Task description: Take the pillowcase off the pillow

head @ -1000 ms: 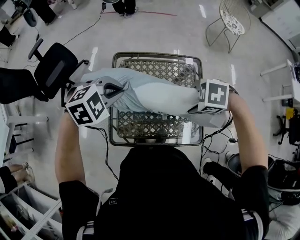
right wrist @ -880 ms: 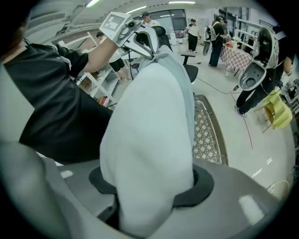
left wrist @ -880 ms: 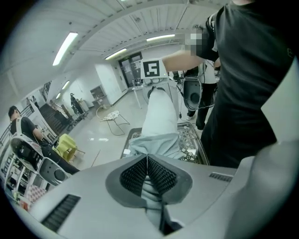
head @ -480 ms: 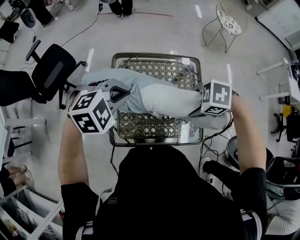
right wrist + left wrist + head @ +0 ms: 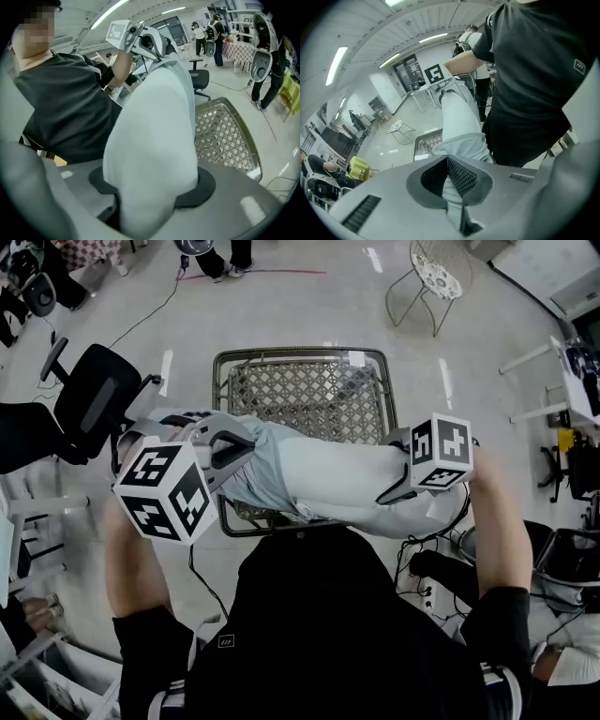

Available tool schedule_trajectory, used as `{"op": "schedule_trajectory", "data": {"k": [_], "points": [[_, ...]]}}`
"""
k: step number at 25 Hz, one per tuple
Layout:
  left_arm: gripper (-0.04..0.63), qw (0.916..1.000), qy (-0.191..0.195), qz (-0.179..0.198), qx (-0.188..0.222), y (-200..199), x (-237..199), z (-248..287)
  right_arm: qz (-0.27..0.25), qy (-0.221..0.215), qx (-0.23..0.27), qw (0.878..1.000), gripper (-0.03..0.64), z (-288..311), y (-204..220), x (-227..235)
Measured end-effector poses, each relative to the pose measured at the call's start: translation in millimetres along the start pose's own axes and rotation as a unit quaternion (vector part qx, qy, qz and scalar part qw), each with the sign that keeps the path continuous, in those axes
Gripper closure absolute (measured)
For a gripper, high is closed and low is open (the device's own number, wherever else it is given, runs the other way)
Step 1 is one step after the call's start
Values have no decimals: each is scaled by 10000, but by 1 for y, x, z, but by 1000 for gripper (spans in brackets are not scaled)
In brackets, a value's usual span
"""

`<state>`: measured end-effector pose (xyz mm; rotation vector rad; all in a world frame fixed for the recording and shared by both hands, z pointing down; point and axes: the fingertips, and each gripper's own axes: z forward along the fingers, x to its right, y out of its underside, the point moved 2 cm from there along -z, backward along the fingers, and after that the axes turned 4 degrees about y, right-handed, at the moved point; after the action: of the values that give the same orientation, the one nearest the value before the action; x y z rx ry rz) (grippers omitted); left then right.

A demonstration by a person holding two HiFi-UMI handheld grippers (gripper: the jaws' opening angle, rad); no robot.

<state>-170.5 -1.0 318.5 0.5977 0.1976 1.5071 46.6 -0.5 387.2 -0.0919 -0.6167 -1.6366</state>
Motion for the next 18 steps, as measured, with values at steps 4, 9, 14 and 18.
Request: {"op": "schedule_trajectory", "data": {"k": [4, 9, 14, 18], "points": [[588, 9997, -141, 106, 139, -12, -23, 30, 189, 303, -85, 9993, 270, 7, 31, 31], [480, 9996, -91, -3, 254, -27, -36, 56, 351, 348, 85, 9987, 232, -2, 60, 73], [387, 9999, 13, -24, -161, -18, -52, 107, 450, 666, 207, 9965, 199, -18, 74, 114], [387, 9995, -49, -305, 12, -16, -79, 124, 630, 863, 573, 9926, 195, -26, 86, 133]]}}
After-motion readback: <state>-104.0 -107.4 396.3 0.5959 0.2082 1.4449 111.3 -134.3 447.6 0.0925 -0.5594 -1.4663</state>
